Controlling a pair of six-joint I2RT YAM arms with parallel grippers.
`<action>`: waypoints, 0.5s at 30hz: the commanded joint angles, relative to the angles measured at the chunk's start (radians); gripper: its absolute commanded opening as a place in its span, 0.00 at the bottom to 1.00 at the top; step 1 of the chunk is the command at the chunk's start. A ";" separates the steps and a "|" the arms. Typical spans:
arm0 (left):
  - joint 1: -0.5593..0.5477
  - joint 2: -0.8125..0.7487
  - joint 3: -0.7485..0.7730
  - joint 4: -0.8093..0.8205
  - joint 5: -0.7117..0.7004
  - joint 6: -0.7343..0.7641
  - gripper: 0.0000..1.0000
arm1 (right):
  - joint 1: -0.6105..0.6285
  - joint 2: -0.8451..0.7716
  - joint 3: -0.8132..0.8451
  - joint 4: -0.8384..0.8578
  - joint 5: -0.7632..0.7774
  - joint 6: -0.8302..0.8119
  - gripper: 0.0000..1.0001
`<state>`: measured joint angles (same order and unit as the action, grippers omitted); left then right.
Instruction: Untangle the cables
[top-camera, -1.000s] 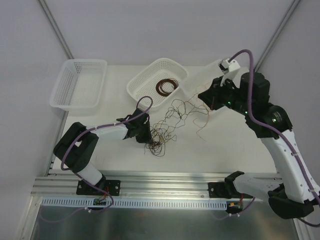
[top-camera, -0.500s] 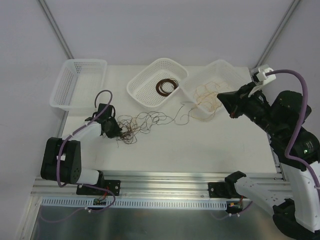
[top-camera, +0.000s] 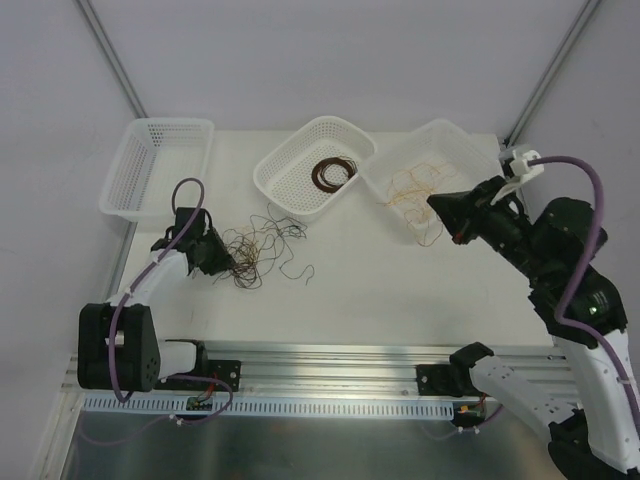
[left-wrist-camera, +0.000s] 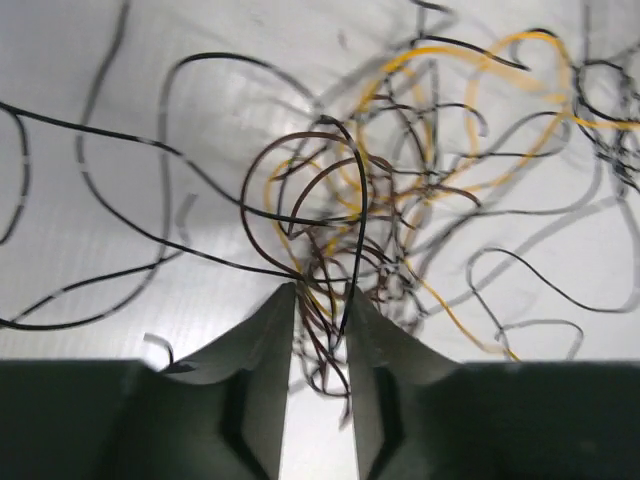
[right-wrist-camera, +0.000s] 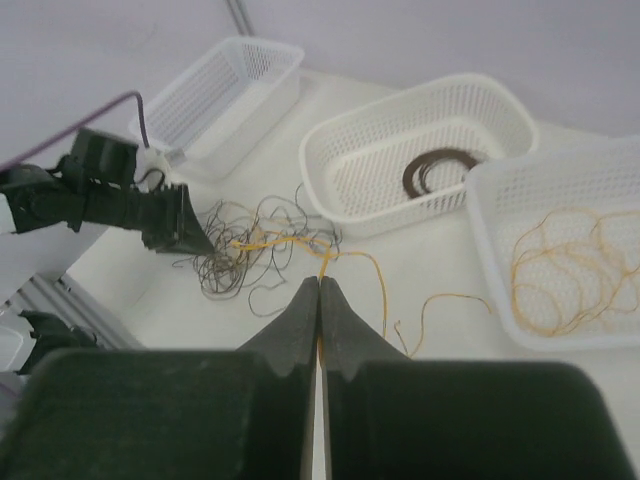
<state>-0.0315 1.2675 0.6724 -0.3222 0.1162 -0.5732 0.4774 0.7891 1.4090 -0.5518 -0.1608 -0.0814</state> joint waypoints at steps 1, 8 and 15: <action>-0.001 -0.101 -0.011 -0.011 0.126 0.041 0.29 | -0.003 0.059 -0.076 0.047 -0.091 0.077 0.00; -0.004 -0.333 -0.045 -0.014 0.286 0.091 0.70 | -0.003 0.110 -0.143 0.061 -0.109 0.120 0.01; -0.005 -0.416 -0.059 -0.014 0.431 0.150 0.97 | -0.006 0.185 -0.082 0.018 -0.042 0.088 0.01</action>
<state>-0.0330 0.8753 0.6300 -0.3305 0.4469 -0.4767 0.4770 0.9516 1.2636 -0.5552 -0.2417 0.0147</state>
